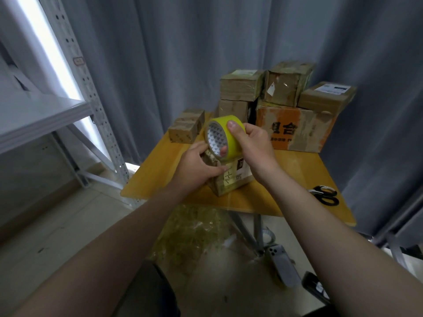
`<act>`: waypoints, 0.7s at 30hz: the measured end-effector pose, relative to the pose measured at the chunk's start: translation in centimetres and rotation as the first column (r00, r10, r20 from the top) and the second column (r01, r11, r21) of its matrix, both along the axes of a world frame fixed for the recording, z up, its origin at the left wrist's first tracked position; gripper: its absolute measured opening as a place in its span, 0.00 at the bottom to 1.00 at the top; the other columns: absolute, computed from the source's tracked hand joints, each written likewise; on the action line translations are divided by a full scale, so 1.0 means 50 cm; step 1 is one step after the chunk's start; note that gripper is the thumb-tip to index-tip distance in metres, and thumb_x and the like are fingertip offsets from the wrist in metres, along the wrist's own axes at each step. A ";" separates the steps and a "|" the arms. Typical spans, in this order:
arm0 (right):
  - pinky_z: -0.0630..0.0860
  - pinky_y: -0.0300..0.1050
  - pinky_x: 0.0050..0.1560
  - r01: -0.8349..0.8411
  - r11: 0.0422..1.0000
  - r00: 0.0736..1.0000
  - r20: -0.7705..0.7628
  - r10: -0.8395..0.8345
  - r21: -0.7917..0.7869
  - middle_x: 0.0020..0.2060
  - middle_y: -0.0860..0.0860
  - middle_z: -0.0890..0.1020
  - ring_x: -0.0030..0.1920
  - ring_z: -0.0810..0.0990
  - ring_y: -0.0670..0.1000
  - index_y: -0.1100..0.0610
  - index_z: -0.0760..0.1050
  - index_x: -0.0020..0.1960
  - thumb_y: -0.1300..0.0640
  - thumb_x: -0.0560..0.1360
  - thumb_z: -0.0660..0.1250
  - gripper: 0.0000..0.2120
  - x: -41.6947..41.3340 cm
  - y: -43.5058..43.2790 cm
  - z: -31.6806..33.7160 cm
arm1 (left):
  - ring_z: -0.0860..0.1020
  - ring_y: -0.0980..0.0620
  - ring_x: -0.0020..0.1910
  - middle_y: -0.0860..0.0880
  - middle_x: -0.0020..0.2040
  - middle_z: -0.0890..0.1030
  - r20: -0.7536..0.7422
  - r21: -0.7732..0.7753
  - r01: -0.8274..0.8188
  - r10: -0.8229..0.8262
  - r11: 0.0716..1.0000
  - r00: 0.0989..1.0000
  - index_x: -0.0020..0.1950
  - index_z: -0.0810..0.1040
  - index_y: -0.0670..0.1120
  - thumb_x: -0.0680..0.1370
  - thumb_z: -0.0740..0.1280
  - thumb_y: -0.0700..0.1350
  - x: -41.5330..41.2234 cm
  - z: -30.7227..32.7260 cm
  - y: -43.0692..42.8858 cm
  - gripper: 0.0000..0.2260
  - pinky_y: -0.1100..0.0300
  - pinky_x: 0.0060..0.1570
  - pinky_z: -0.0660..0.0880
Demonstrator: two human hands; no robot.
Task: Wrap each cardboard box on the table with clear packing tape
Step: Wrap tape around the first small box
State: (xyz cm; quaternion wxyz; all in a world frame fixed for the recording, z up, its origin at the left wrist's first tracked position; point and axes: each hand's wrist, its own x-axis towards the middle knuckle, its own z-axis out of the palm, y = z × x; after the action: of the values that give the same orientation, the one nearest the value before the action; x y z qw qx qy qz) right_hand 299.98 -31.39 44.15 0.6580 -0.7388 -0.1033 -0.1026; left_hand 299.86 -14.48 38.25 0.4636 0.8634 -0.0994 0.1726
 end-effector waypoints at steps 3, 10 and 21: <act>0.81 0.63 0.50 0.019 0.999 1.000 0.004 -0.019 0.030 0.41 0.62 0.86 0.44 0.85 0.64 0.63 0.84 0.47 0.38 0.76 0.70 0.26 -0.025 -0.035 0.000 | 0.74 0.59 0.63 0.55 0.65 0.76 -0.010 0.048 -0.028 0.028 0.998 1.000 0.69 0.79 0.49 0.65 0.83 0.52 0.004 0.003 0.000 0.34 0.66 0.62 0.71; 0.81 0.53 0.45 -0.041 0.997 0.999 0.004 0.040 0.063 0.43 0.56 0.88 0.43 0.86 0.55 0.59 0.85 0.50 0.50 0.81 0.70 0.13 -0.093 -0.091 -0.048 | 0.71 0.59 0.66 0.57 0.69 0.72 -0.008 0.086 -0.018 0.018 0.996 1.000 0.75 0.74 0.48 0.66 0.82 0.49 -0.011 0.000 -0.005 0.38 0.60 0.68 0.71; 0.77 0.52 0.48 -0.079 0.991 0.993 -0.076 0.087 0.107 0.44 0.63 0.86 0.43 0.83 0.55 0.63 0.84 0.46 0.42 0.74 0.72 0.22 -0.095 -0.099 -0.072 | 0.69 0.52 0.72 0.51 0.76 0.67 -0.039 0.085 -0.029 0.033 0.996 0.999 0.81 0.60 0.52 0.67 0.82 0.51 -0.006 0.002 -0.005 0.48 0.54 0.69 0.71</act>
State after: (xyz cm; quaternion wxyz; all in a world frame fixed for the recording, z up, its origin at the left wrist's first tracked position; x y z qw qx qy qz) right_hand 295.21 -36.33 40.56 0.7028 -0.7022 -0.1019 -0.0506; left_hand 299.54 -14.75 38.36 0.4261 0.8869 -0.0838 0.1578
